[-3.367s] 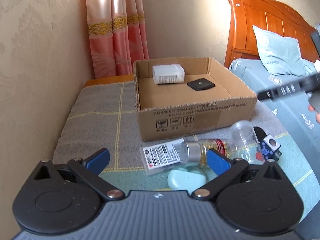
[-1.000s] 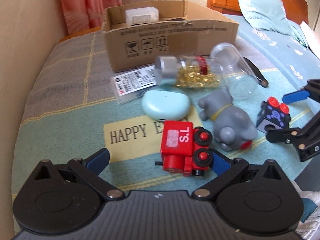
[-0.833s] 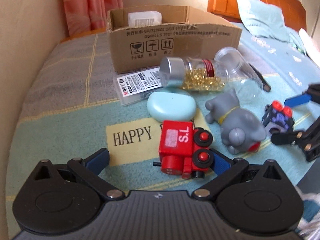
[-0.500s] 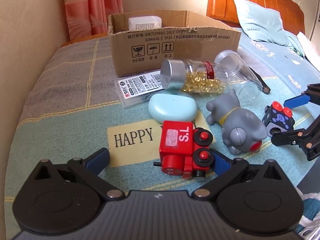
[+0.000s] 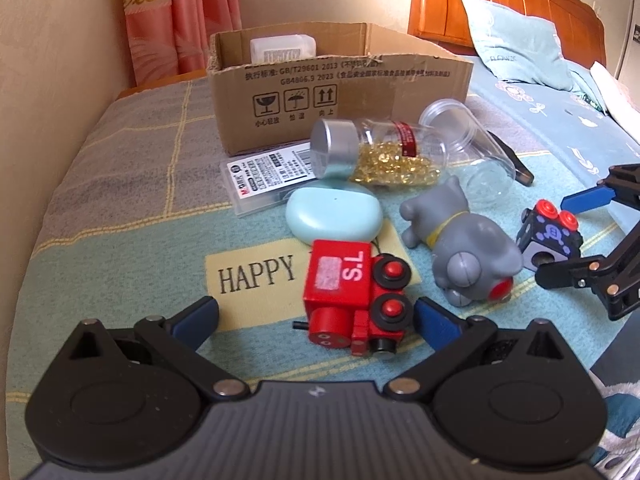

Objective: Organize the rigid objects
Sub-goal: 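Reach the left tool to the red S.L train while the right tool approaches the robot cube, then close the left tool on the red train while the right tool grasps the robot cube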

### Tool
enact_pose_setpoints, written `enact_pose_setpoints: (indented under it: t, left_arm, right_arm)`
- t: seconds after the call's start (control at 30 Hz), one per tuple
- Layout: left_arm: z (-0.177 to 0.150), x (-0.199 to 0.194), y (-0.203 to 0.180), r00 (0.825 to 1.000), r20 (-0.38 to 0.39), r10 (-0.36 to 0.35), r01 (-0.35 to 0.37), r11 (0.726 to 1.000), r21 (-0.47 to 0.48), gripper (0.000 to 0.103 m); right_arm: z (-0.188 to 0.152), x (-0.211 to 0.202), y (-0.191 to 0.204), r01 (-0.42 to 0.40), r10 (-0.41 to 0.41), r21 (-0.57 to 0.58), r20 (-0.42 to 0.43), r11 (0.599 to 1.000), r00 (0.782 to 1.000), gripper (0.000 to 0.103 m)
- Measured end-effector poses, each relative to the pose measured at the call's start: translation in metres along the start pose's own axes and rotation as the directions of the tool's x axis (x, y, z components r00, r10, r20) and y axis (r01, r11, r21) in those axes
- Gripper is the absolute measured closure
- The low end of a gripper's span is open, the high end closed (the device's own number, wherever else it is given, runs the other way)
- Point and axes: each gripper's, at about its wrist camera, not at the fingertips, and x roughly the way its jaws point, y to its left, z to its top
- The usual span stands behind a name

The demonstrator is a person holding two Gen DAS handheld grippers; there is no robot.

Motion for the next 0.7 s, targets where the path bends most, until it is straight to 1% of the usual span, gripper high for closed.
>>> enact_pose_setpoints:
  t: [0.17,0.27,0.3,0.33,0.37,0.43,0.6,0.63,0.7]
  left_arm:
    - [0.003,0.001,-0.006,0.999,-0.019,-0.032,0.032,0.999,0.037,0.001]
    - [0.004,0.001,-0.007,0.999,-0.026,-0.036,0.037,0.998,0.044,0.001]
    - [0.004,0.000,-0.007,0.999,-0.023,-0.038,0.039,0.998,0.046,0.006]
    - [0.004,-0.001,-0.008,0.999,-0.017,-0.039,0.039,0.998,0.045,0.013]
    - [0.005,-0.002,-0.009,0.999,-0.009,-0.041,0.041,0.998,0.045,0.017]
    - [0.007,-0.004,-0.010,0.999,-0.005,-0.044,0.045,0.998,0.048,0.030]
    - [0.010,-0.005,-0.014,0.999,0.004,-0.054,0.053,0.997,0.057,0.044]
    - [0.010,-0.005,-0.015,0.998,0.006,-0.055,0.054,0.997,0.056,0.046]
    - [0.010,-0.005,-0.016,0.999,0.005,-0.051,0.051,0.997,0.057,0.046]
  right_arm:
    - [-0.002,-0.001,0.000,-0.004,0.004,-0.008,0.018,1.000,1.000,0.000]
    - [-0.003,-0.002,0.000,-0.006,0.006,-0.012,0.025,1.000,1.000,0.000]
    - [-0.003,-0.002,0.000,-0.006,0.007,-0.012,0.027,1.000,1.000,0.000]
    - [-0.003,-0.002,0.000,-0.007,0.007,-0.014,0.029,1.000,1.000,0.000]
    - [-0.004,-0.002,0.000,-0.008,0.008,-0.015,0.030,1.000,1.000,0.000]
    - [-0.004,-0.002,-0.001,-0.010,0.010,-0.016,0.032,1.000,0.999,0.000]
    - [-0.003,-0.002,-0.001,-0.014,0.015,-0.022,0.031,1.000,0.999,0.000]
    - [-0.003,-0.002,0.000,-0.015,0.016,-0.023,0.032,1.000,0.999,0.000]
    - [-0.003,-0.002,0.001,-0.021,0.022,-0.031,0.030,0.999,0.999,0.000]
